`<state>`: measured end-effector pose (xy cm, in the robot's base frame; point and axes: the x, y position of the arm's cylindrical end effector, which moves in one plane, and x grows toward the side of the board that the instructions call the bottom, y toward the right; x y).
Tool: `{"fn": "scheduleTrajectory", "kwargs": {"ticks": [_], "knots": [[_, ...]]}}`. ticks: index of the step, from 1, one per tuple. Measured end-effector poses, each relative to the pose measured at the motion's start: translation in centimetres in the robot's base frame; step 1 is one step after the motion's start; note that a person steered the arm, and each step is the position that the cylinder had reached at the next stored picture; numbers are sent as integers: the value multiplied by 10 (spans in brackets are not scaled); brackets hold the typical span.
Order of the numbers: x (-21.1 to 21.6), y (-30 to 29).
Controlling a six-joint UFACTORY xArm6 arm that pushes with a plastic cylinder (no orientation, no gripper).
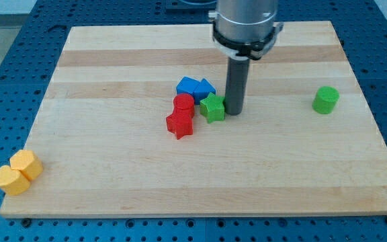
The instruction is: Slide the green circle to the right of green star
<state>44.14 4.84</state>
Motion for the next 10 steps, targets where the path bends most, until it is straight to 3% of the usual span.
{"fn": "scheduleTrajectory", "kwargs": {"ticks": [2, 4, 5, 7, 9, 10], "knots": [[31, -9], [30, -40], [34, -15], [57, 106], [9, 218], [-23, 227]]}}
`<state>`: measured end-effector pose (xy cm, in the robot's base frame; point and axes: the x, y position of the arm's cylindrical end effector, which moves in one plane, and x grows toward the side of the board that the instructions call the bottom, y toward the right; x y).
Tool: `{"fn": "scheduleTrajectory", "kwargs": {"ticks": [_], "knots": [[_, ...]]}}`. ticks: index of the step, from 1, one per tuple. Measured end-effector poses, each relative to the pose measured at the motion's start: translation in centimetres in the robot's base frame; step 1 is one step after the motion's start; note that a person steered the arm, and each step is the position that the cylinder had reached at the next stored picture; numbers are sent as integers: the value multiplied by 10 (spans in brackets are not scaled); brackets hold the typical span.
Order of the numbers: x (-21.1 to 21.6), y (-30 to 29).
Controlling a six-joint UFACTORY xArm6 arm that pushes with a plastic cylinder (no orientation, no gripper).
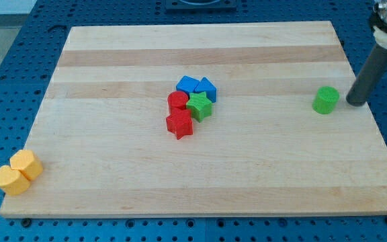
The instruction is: Slide the green circle to the right of green star
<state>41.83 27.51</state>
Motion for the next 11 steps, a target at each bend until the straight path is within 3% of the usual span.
{"fn": "scheduleTrajectory", "kwargs": {"ticks": [3, 4, 6, 9, 10, 11], "knots": [[55, -180], [53, -163], [1, -110], [49, -210], [46, -209], [14, -186]]}}
